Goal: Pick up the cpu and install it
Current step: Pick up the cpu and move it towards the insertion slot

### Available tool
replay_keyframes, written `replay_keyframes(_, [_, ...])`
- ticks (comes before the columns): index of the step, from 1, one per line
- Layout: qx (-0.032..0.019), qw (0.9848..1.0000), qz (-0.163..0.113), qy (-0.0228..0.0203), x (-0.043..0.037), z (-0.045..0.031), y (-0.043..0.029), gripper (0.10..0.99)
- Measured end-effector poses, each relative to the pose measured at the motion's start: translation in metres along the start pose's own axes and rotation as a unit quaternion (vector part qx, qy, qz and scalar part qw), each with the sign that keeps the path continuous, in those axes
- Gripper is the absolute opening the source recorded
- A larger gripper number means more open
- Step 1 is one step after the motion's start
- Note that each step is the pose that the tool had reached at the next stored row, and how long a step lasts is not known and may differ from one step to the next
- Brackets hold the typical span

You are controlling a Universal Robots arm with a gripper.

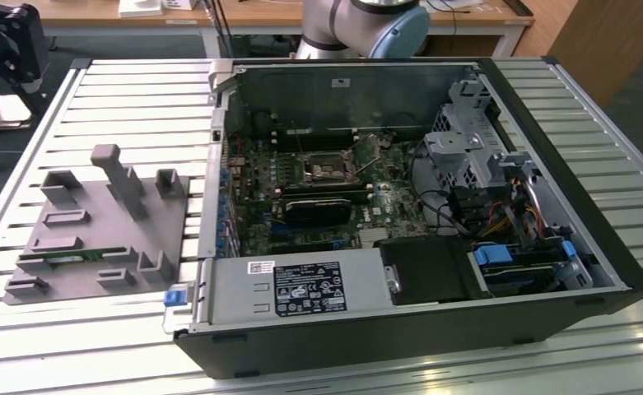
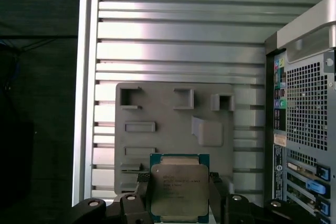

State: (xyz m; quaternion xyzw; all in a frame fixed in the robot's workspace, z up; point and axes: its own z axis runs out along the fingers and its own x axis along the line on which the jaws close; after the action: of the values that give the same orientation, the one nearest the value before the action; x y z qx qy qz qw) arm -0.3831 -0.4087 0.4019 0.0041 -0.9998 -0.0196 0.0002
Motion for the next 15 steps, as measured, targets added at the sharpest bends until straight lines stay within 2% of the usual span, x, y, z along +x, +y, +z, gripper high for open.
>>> replay_keyframes(15, [-0.0023,1.0,0.0,0.0,-0.068,-0.0001,-0.0003,0.533])
